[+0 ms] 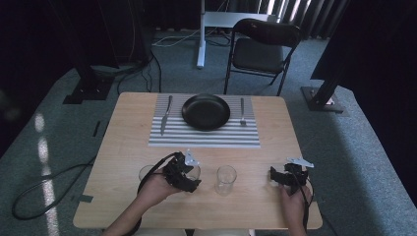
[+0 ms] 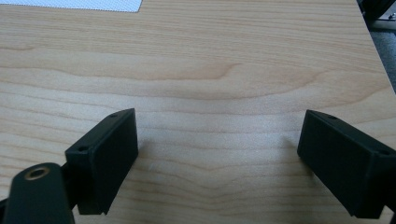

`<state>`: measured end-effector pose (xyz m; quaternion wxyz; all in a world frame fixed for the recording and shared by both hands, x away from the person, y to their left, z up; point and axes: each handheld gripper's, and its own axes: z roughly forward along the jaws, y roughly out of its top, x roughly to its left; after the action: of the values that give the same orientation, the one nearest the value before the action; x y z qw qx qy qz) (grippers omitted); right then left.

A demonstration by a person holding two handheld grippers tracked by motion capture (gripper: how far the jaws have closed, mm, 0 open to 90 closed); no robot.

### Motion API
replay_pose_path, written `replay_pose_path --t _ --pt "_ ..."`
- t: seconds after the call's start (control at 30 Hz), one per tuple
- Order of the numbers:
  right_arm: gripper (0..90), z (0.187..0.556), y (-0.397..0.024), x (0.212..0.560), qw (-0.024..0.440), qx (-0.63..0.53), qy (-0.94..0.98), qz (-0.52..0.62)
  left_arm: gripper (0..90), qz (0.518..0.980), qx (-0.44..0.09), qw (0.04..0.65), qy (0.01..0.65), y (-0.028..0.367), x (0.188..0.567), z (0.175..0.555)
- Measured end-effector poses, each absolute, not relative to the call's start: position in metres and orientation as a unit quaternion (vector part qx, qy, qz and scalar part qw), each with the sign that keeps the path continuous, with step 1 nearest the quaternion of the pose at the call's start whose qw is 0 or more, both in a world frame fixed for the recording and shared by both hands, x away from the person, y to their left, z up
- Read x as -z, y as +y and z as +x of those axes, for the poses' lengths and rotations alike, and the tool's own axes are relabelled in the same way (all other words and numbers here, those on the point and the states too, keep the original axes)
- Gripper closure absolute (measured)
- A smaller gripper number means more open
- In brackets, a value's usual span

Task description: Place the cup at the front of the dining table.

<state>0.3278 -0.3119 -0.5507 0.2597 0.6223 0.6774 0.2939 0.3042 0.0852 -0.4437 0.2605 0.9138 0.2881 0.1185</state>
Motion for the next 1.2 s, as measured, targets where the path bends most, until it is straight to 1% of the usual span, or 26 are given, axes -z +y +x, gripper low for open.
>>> replay_pose_path --t 0.37,0.6,1.2 --pt "11.7 0.328 -0.312 0.551 0.260 -0.294 0.677 0.622 28.9 0.913 -0.128 0.261 0.287 0.090 0.430 0.310" --pt "11.7 0.328 -0.312 0.551 0.260 -0.294 0.677 0.622 28.9 0.909 -0.129 0.263 0.297 0.095 0.423 0.320" --pt "11.7 0.328 -0.312 0.551 0.260 -0.294 0.677 0.622 28.9 0.901 -0.135 0.253 0.327 0.106 0.423 0.346"
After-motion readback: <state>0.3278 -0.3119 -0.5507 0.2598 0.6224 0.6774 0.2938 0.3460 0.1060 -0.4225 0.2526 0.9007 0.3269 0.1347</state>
